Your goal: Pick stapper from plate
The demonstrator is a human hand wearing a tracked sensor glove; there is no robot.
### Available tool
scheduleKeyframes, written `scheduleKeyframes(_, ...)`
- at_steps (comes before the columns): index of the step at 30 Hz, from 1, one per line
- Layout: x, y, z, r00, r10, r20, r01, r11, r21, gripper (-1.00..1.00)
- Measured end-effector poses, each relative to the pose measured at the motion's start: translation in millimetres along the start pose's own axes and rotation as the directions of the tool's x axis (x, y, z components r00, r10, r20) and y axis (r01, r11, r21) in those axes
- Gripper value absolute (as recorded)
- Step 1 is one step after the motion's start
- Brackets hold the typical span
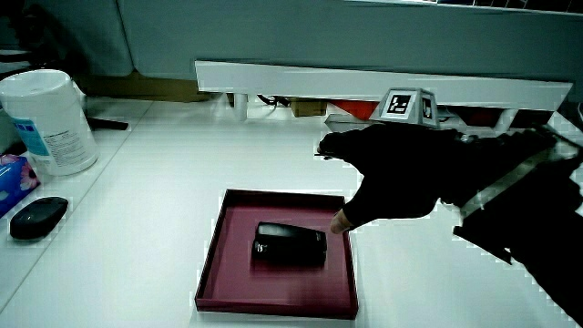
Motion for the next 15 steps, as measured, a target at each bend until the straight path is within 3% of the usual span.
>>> scheduleKeyframes(4,8.3,21,-9.1,0.999,-0.019,-0.036,0.019,0.9998,-0.007,0.0)
scheduleKeyframes(5,9.3,27,-12.3,0.994,-0.031,-0.106,0.022,0.9961,-0.085,0.0)
scheduleKeyframes(6,13.1,36,-17.6,0.994,-0.016,-0.107,0.006,0.9959,-0.09,0.0)
scheduleKeyframes(7,7.3,36,-15.9,0.998,-0.012,-0.055,0.011,0.9998,-0.016,0.0)
scheduleKeyframes(8,9.4,41,-20.2,0.999,-0.026,-0.037,0.025,0.9996,-0.015,0.0)
scheduleKeyframes(15,21.8,68,-44.7,0.996,-0.048,-0.074,0.044,0.9975,-0.056,0.0)
